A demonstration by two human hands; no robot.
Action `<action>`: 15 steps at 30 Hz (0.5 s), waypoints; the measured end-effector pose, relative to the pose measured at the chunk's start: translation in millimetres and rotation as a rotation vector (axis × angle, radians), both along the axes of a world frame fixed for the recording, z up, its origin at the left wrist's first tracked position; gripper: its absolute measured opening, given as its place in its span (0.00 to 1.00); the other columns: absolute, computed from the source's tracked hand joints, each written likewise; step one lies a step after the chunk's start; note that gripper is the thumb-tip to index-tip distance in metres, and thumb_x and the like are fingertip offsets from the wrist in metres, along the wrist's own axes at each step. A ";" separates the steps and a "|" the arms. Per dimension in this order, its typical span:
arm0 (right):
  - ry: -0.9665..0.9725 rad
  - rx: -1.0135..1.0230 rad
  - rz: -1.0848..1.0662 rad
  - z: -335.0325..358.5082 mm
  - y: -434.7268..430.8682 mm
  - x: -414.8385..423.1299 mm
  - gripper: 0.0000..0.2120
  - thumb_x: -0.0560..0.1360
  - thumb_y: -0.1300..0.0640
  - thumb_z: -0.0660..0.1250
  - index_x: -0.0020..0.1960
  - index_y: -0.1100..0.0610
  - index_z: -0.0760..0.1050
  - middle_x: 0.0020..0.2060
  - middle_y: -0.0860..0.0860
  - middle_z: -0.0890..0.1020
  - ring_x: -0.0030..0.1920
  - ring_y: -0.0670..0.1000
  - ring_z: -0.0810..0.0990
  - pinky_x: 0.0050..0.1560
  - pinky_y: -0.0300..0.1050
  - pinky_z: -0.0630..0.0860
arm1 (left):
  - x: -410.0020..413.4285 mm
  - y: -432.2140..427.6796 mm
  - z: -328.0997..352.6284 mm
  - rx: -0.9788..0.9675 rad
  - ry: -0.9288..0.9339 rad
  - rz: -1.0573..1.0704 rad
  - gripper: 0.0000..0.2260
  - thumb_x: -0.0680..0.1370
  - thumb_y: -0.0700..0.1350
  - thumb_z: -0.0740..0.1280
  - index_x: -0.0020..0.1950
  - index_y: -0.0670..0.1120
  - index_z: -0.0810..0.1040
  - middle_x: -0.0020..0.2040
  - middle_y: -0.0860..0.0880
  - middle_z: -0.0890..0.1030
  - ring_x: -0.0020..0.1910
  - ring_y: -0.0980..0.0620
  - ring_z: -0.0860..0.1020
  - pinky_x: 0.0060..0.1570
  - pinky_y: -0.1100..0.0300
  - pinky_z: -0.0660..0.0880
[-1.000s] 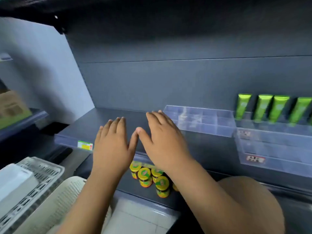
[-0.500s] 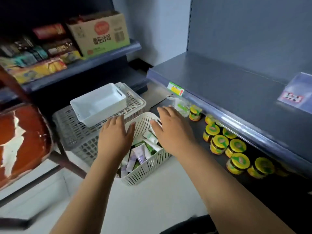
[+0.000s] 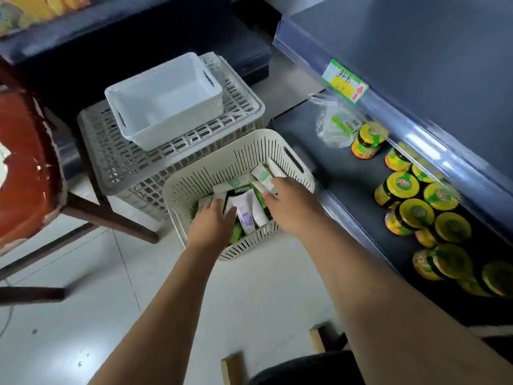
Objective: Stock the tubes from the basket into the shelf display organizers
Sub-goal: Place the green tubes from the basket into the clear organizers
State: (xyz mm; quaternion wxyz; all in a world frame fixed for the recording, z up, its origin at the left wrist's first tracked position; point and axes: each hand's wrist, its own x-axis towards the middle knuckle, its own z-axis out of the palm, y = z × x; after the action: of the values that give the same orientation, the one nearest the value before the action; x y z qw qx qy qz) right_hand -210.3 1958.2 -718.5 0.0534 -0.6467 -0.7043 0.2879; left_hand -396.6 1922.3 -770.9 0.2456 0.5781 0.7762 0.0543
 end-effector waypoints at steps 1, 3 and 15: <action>0.011 -0.021 0.002 -4.9 8.5 -1.9 0.16 0.82 0.46 0.58 0.60 0.57 0.74 0.56 0.55 0.78 0.57 0.59 0.78 0.52 0.51 0.76 | 1.0 2.3 -9.1 -0.047 -0.058 0.003 0.18 0.82 0.57 0.62 0.65 0.47 0.76 0.61 0.44 0.80 0.60 0.40 0.78 0.54 0.52 0.73; 0.008 -0.073 0.023 -18.0 25.4 -4.5 0.17 0.83 0.49 0.58 0.66 0.57 0.74 0.60 0.56 0.78 0.59 0.59 0.78 0.54 0.51 0.76 | 6.4 7.7 -23.5 -0.152 -0.194 0.017 0.10 0.82 0.57 0.64 0.49 0.52 0.78 0.50 0.47 0.81 0.54 0.40 0.79 0.49 0.52 0.72; -0.063 -0.527 0.067 -114.5 86.5 -31.2 0.13 0.79 0.60 0.62 0.62 0.62 0.74 0.48 0.56 0.77 0.47 0.56 0.76 0.45 0.47 0.76 | 19.1 52.8 -121.3 -0.614 0.136 -0.070 0.19 0.76 0.58 0.53 0.65 0.60 0.71 0.66 0.52 0.75 0.67 0.46 0.72 0.66 0.38 0.68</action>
State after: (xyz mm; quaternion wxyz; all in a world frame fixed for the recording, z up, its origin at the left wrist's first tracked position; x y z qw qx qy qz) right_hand -241.5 2044.7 -832.9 -0.1483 -0.6233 -0.6273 0.4427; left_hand -377.4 1975.0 -892.3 0.3578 0.5056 0.7507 -0.2296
